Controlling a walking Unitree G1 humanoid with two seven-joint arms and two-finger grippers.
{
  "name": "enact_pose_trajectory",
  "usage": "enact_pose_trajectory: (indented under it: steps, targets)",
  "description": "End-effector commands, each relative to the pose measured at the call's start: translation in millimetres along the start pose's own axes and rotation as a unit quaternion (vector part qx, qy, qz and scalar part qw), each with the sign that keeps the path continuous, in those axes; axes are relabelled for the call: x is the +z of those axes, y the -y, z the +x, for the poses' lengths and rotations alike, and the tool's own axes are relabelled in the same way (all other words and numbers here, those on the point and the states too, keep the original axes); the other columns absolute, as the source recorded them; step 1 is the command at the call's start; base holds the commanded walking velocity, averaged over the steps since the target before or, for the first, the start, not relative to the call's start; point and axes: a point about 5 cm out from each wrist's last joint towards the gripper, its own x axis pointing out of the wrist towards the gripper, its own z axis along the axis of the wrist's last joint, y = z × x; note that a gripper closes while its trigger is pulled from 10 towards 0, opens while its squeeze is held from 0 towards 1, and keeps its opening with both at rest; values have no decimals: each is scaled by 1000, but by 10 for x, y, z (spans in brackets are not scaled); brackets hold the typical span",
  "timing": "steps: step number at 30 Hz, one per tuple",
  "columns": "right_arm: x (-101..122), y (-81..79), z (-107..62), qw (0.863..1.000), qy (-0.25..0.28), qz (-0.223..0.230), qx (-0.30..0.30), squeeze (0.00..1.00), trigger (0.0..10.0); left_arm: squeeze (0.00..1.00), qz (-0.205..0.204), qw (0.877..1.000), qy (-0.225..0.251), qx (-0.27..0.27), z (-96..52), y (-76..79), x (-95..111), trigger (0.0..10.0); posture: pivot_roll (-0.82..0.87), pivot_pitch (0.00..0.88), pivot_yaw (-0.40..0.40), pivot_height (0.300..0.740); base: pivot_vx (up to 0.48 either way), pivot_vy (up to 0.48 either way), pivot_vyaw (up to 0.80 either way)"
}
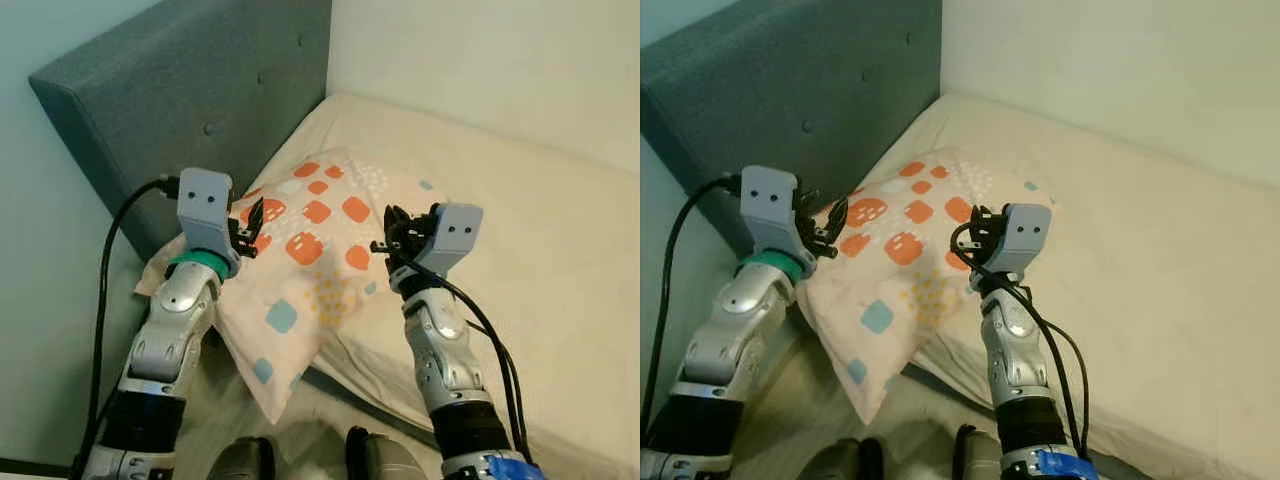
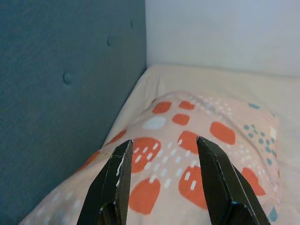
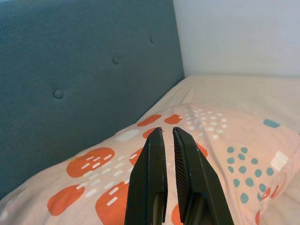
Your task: Clean up the room
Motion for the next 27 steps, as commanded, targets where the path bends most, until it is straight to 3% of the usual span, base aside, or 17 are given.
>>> enact_pose_trajectory:
  steps: [1,10,27]
  targets:
    - [-41,-4,-18,1000,-9,-4,4,0,10000,0,1,1000,-8,7,-11,-3,-59,10000,-10,28,25,697,0,0,0]
    - [-51,-42,-11,1000,-10,-1,7,0,10000,0,0,1000,-7,11,-14,-23,-63,10000,-4,36,17,697,0,0,0]
    - [-61,-50,16,1000,-14,2,12,0,10000,0,3,1000,-6,18,-34,-51,-70,10000,8,27,12,697,-300,0,0]
